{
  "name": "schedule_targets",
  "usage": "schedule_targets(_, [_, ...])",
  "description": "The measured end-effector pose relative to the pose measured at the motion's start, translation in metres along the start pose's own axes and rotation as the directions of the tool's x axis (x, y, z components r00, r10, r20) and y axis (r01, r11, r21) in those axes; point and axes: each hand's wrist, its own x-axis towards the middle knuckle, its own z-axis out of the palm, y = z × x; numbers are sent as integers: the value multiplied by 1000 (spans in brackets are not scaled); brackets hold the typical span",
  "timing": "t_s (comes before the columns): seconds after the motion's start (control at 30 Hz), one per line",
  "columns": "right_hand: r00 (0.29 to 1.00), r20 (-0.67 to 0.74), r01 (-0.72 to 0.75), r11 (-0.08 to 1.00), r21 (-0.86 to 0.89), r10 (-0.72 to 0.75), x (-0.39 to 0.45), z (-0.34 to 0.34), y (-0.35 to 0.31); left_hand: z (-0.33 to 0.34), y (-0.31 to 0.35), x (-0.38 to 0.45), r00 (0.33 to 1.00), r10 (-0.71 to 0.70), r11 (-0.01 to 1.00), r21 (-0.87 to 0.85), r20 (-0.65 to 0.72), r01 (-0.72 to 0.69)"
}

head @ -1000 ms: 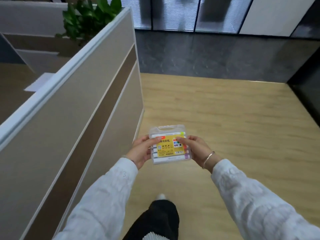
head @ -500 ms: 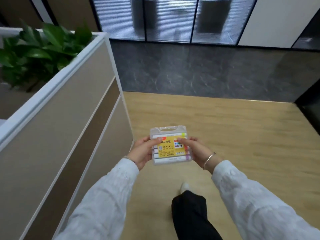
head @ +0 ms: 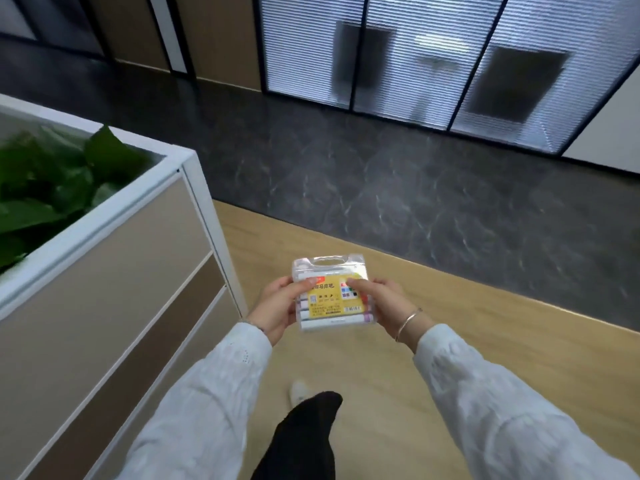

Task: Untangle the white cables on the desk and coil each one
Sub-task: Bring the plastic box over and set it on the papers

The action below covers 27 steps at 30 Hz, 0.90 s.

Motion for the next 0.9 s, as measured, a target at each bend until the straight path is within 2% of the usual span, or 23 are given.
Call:
schedule_targets(0.17, [1000, 0, 13, 999, -39, -13, 154, 17, -80, -1, 71, 150, 993, -6, 998, -70, -117, -3])
schedule_targets(0.43, [998, 14, 58, 998, -41, -57, 343, 66, -217, -15, 223, 333, 987, 10, 997, -79, -161, -22])
schedule_targets(0.57, [995, 96, 6, 999, -46, -2, 453, 100, -272, -45, 284, 428, 981, 11, 996, -86, -193, -28])
schedule_targets(0.7, [977, 209, -1, 990, -139, 31, 561, 150, -321, -91, 329, 512, 963, 13, 990, -134, -268, -51])
schedule_targets(0.9, [895, 433, 48, 941, -334, 108, 705, 257, -394, -171, 410, 602, 904, 39, 964, -221, -425, -145])
